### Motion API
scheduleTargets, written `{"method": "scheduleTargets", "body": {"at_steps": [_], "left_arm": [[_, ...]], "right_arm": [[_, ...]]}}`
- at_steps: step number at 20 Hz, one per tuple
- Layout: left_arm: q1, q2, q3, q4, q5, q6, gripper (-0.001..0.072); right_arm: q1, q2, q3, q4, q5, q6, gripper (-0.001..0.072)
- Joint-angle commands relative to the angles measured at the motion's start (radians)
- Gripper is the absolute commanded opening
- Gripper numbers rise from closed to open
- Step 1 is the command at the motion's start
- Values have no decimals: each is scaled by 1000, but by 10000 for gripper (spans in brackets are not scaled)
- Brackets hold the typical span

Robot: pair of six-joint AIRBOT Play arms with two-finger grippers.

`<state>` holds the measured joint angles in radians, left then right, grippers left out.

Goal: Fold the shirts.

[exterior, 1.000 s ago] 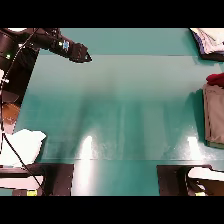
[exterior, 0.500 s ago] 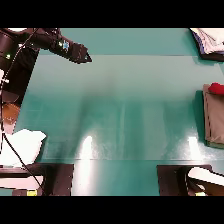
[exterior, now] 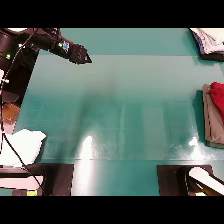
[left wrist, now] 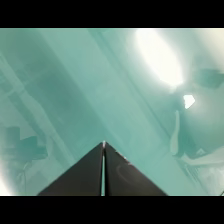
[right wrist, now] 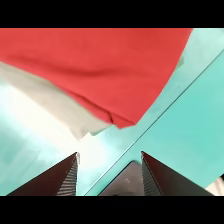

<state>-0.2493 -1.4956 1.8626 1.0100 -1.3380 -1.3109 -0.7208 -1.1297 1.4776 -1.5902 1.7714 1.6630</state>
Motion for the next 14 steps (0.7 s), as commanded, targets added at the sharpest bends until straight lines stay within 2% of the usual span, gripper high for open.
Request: {"method": "scheduleTargets", "body": {"at_steps": [1, 4, 5, 6, 9, 14], "left_arm": [[0, 0, 0, 0, 8, 3, 23], [0, 0, 0, 0, 6, 1, 23], [0, 0, 0, -1, -13, 0, 23], [0, 0, 0, -1, -24, 2, 23], [0, 0, 0, -1, -6, 2, 23], [0, 0, 0, -1, 25, 2, 24]], "right_arm": [[-18, 38, -52, 205, -47, 5, 445], [77, 53, -52, 454, -139, 4, 444], [135, 54, -48, 498, -173, 3, 443], [199, 55, -48, 511, -209, 3, 408], [383, 54, -48, 517, -294, -56, 22], [573, 54, -48, 515, -375, -87, 19]]}}
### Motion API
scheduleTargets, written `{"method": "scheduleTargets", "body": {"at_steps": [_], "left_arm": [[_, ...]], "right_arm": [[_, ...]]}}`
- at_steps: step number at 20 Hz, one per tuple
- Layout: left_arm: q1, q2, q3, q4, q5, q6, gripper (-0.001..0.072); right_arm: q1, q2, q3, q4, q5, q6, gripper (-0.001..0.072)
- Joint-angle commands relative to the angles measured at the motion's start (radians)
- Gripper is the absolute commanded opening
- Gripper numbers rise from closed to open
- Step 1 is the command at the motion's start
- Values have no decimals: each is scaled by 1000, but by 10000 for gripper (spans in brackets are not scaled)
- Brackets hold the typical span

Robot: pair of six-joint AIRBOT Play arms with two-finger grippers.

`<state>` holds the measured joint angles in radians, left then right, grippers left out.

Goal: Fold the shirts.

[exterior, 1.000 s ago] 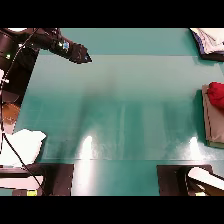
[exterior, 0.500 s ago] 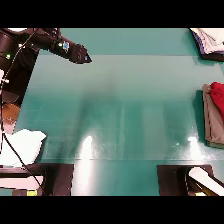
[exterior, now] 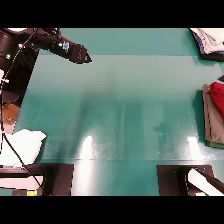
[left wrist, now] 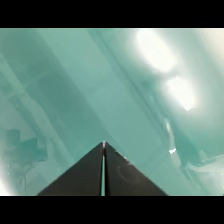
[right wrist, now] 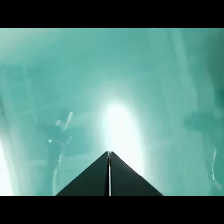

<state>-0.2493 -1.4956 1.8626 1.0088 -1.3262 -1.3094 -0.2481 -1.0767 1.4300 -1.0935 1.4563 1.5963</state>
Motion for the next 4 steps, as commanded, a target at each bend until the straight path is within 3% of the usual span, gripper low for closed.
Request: {"method": "scheduleTargets", "body": {"at_steps": [1, 4], "left_arm": [[0, 0, 0, 0, 13, 0, 24], [0, 0, 0, 0, 14, 0, 23]], "right_arm": [[113, 1, 0, 18, -61, -20, 19], [115, 1, 0, 18, -47, -20, 19]]}}
